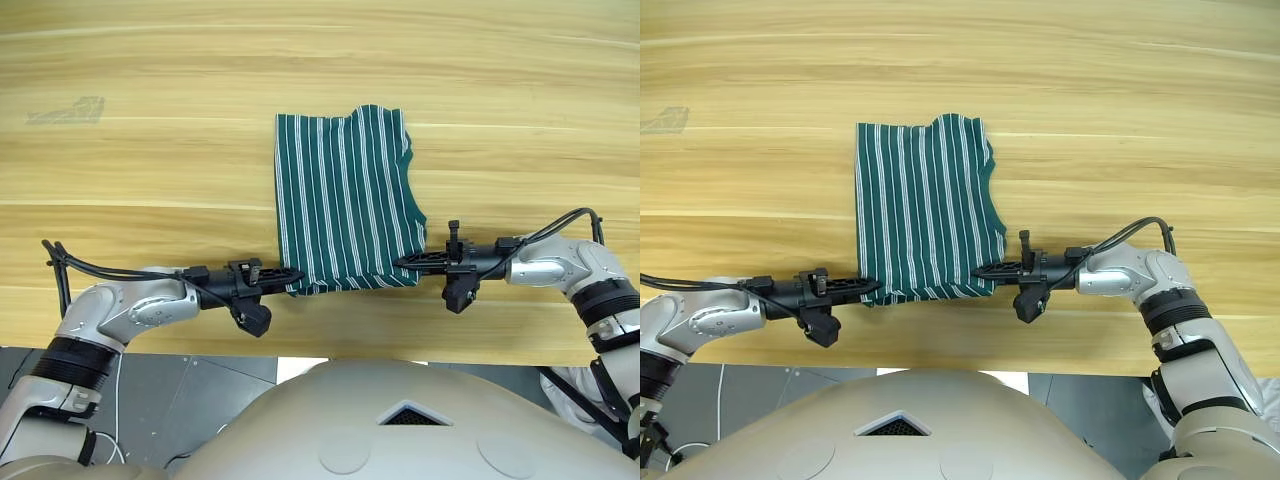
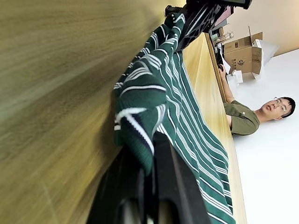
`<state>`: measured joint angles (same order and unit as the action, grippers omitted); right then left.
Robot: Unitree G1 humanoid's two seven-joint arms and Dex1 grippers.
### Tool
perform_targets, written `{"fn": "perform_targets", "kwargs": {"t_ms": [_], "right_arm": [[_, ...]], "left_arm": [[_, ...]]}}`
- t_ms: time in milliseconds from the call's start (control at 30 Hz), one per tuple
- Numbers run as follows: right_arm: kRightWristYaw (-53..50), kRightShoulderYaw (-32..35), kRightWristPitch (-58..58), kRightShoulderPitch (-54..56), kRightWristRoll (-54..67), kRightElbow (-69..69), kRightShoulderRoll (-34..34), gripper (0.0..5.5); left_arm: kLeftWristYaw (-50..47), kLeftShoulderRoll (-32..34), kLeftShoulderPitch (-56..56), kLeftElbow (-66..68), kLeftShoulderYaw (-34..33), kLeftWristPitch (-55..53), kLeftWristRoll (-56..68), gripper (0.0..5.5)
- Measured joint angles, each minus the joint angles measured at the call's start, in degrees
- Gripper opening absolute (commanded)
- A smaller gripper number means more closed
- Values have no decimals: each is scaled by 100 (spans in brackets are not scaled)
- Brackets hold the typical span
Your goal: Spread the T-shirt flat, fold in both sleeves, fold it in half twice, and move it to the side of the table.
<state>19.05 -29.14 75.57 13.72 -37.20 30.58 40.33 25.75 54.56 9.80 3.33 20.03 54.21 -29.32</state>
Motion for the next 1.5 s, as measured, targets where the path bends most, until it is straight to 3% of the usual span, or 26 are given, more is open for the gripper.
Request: {"fn": "perform_targets", "kwargs": {"t_ms": [133,267,533,733,900,1267,1500], "right_arm": [[389,-275,-299,-54,821,55,11,0],[1281,-534,-1061,-170,2511,31,16,0],[2616,-368,-2166,-201,4187,-452,15,0],[3997,-133,-4860,-700,6368,-2423,467,0],[4749,602,-7034,-1093,8148,-3891,1075,0],[5123,1571,-7619,-1981,7873,-4256,939,0],[4789,1825,-7769,-1408,7396,-3844,260,0]], "left_arm": [[643,280,349,-217,38,-532,1079,17],[1536,557,636,-577,-7,-1311,3060,17],[2878,675,764,-1104,-841,-2981,5904,17],[3335,430,770,-1230,-1277,-3635,6315,17],[3558,244,1022,-1421,-1457,-3707,6109,17],[4093,122,2486,-2652,-2265,-4736,6967,17],[3080,-333,1066,-2347,-2117,-5863,6364,17]]}}
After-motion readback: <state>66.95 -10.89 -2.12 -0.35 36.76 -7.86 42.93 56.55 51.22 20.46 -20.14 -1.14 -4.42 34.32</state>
